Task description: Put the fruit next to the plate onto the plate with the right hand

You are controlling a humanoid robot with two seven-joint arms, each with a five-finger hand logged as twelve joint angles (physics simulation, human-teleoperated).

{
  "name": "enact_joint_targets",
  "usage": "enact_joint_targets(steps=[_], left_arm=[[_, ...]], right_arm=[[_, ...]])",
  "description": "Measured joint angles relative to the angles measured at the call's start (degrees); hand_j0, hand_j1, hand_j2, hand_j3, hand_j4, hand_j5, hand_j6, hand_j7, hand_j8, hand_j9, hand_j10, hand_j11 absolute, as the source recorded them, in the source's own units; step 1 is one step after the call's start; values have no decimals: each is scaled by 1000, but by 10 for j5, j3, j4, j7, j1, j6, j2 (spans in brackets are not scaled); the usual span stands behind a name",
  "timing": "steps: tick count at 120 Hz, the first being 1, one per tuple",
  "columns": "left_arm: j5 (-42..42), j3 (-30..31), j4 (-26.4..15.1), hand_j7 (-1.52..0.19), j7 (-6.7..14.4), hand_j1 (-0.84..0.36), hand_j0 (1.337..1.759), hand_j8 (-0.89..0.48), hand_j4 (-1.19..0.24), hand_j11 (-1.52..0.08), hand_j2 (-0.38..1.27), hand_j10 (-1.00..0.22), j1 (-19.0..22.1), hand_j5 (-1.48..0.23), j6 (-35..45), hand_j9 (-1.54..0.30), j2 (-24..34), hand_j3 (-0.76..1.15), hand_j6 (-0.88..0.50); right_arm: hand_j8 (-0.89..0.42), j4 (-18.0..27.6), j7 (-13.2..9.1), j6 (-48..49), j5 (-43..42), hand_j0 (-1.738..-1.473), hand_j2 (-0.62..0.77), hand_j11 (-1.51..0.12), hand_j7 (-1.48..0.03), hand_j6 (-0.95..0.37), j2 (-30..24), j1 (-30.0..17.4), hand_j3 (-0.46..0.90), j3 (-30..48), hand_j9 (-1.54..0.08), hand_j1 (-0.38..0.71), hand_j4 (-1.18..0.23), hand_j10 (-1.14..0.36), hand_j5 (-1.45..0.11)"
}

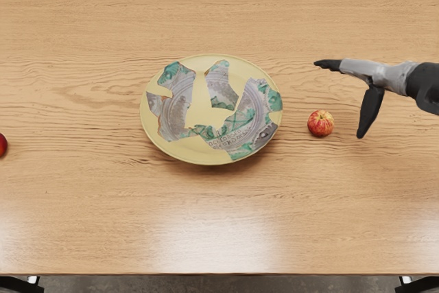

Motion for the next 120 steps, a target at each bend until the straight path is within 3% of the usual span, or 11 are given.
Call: enact_joint_targets(steps=[20,33,46,73,120], left_arm=[[0,0,0,-16,0,335,1658,-13,-13,-15,3,-12,0,-16,0,-15,0,0,-13],[0,0,0,-15,0,335,1658,-13,-13,-15,3,-12,0,-16,0,-15,0,0,-13],[0,0,0,-15,0,335,1658,-13,-13,-15,3,-12,0,-16,0,-15,0,0,-13],[0,0,0,-15,0,335,1658,-13,-13,-15,3,-12,0,-16,0,-15,0,0,-13],[0,0,0,-15,0,335,1658,-13,-13,-15,3,-12,0,-15,0,-15,0,0,-13]], right_arm=[[-4,3,-12,-65,-23,-1658,1,-1,-1,-5,17,-11,0,-25,-1,-348,-4,-3,-1],[-16,-2,-41,-89,-26,-1658,-1,-16,-16,-17,45,-18,0,-32,-16,-335,-15,-15,-16],[-26,-11,-54,-104,-28,-1658,-3,-30,-29,-27,72,-24,0,-35,-30,-323,-26,-25,-30],[-112,-17,-60,-130,-29,-1658,-20,-141,-141,-113,95,-38,0,-36,-141,-220,-111,-111,-142],[-181,-27,-59,-176,-30,-1658,-34,-232,-231,-182,90,-61,0,-29,-232,-137,-181,-180,-232]])
